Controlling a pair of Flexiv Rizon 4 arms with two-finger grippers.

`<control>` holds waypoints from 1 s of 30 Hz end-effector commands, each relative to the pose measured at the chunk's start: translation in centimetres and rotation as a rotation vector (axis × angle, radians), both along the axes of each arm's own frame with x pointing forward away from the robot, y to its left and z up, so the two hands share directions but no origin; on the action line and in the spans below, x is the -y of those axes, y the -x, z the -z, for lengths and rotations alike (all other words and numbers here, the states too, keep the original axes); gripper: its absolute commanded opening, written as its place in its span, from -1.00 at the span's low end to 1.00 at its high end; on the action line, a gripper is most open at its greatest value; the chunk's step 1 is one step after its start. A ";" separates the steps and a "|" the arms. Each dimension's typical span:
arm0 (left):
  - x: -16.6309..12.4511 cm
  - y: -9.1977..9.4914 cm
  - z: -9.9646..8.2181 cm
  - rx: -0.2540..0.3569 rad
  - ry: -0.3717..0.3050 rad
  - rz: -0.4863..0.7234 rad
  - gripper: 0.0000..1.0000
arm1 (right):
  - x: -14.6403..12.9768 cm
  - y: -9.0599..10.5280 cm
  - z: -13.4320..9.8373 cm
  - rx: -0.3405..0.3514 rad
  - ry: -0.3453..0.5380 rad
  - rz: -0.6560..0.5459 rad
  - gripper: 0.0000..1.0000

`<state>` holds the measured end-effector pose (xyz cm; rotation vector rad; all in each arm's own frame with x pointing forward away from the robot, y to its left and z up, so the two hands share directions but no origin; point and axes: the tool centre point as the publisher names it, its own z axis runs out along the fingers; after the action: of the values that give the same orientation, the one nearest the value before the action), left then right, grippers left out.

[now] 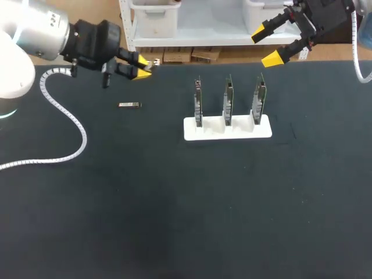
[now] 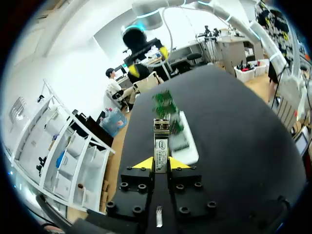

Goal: Pick up the optical module with the left hand, and insert it into the network port with the right hand.

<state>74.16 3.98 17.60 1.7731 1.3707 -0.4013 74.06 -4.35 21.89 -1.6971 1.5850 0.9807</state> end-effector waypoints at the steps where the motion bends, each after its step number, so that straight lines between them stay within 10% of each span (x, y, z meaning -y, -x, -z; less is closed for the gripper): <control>1: 1.6 1.6 -0.1 0.002 0.073 -0.003 -1.00 | 0.0 0.0 0.0 0.000 0.001 0.001 1.00; 12: 6.3 3.3 -3.4 -0.031 0.147 0.093 -1.00 | 0.0 0.0 0.0 0.000 0.001 0.001 1.00; 30: 6.6 3.6 -4.9 0.030 0.057 0.154 -1.00 | 0.0 0.0 0.0 0.000 0.001 0.001 1.00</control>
<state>70.47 -2.62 22.53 1.8357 1.1965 -0.4892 74.06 -4.35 21.89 -1.6971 1.5850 0.9807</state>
